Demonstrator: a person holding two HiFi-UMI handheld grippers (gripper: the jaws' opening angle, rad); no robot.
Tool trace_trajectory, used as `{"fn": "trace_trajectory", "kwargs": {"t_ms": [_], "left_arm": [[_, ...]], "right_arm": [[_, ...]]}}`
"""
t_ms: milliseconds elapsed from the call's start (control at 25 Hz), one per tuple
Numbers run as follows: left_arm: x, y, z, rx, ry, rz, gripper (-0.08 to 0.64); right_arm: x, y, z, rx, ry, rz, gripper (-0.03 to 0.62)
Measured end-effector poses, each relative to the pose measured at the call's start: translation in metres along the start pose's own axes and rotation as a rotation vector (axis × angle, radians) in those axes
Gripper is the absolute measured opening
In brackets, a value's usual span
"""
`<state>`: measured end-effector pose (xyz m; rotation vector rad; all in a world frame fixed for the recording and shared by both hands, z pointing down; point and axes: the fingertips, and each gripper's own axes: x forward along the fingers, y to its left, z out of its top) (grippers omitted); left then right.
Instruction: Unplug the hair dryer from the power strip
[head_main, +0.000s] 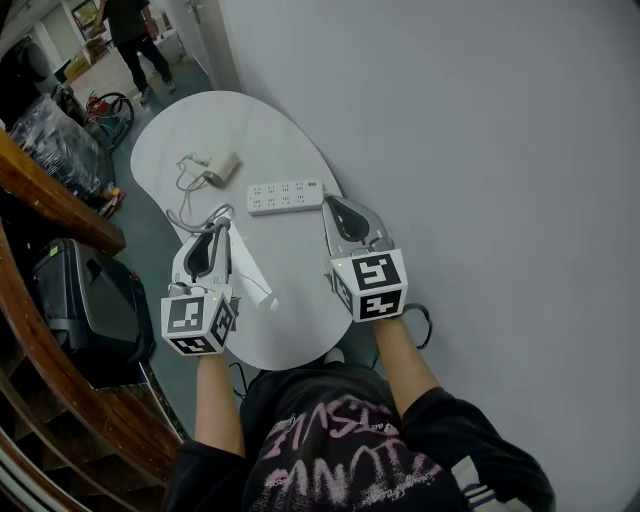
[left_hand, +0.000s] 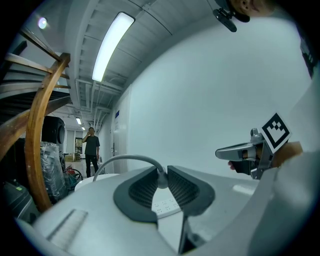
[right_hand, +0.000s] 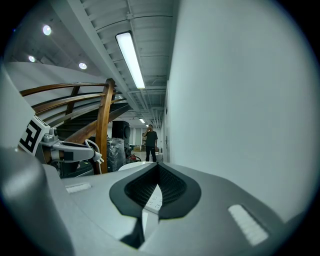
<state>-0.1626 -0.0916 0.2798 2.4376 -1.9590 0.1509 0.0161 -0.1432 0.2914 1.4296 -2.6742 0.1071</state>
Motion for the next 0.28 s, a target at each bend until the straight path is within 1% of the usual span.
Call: {"fn": "trace_trajectory", "kwargs": {"t_ms": [120,280], "left_arm": [[0.0000,-0.0017,0.0015,0.000,-0.012,-0.013,0.074],[0.0000,-0.0012,-0.0012,0.005,0.000,-0.006,0.074]], "right_arm": [[0.0008,0.0002,0.0003,-0.001,0.000,0.003,0.018],[0.0009,0.0010,-0.0011,-0.002,0.003,0.006,0.017]]}}
